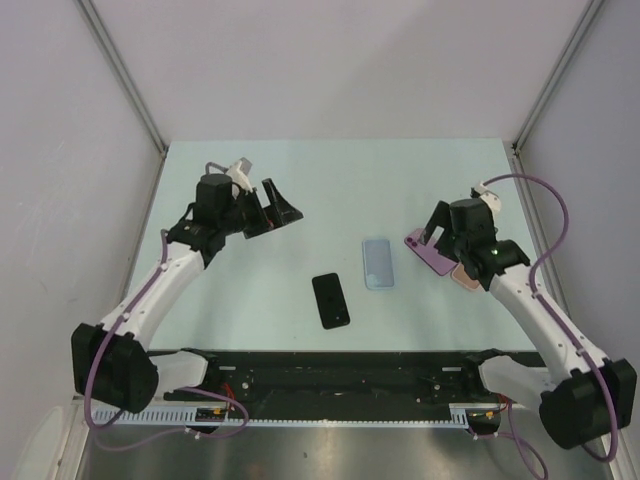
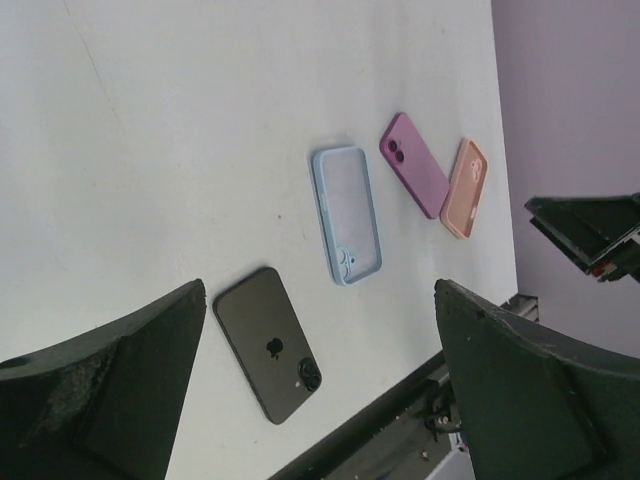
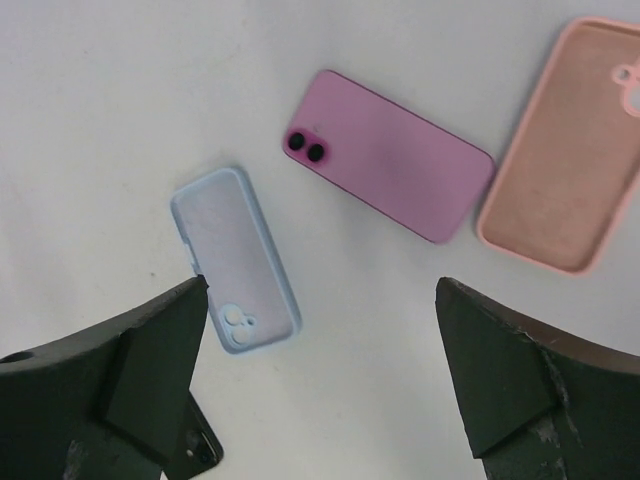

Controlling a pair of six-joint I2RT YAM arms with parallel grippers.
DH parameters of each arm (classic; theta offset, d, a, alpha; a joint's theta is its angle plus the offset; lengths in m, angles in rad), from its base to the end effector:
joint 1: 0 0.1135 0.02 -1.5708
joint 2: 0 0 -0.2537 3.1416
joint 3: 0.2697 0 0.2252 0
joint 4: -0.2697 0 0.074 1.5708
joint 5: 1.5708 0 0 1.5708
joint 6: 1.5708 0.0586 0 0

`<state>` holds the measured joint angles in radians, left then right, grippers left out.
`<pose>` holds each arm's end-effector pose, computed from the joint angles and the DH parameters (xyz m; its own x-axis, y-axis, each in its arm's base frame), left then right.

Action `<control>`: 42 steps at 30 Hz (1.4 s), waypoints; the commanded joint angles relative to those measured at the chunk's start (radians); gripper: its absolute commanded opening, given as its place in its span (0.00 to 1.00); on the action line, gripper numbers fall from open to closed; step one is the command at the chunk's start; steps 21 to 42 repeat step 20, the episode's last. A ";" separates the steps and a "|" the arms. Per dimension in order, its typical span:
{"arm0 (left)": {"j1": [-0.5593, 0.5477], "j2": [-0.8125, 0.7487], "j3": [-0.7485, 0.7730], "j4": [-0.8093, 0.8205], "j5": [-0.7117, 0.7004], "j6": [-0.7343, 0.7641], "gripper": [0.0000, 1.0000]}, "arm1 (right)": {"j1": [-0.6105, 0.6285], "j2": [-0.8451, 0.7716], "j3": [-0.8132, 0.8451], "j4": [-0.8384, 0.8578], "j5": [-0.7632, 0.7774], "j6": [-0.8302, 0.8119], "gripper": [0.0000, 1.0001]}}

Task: Take the phone out of the phone case
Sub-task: Reset both arms

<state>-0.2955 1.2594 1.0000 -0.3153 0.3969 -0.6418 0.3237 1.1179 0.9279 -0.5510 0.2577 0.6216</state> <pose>0.2564 -0.1017 0.2877 -0.7631 -0.3448 -0.5466 0.1525 0.7258 -0.6708 0.2227 0.0590 0.2714 -0.5956 0.3942 -0.7000 0.2676 0.9189 0.2898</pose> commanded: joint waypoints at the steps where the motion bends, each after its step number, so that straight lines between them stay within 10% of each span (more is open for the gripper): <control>1: 0.007 -0.100 -0.013 0.056 -0.058 0.057 1.00 | -0.003 -0.122 -0.063 -0.148 0.066 0.029 1.00; 42: 0.007 -0.255 -0.199 0.012 -0.110 0.060 1.00 | -0.006 -0.240 -0.152 -0.201 0.063 0.046 1.00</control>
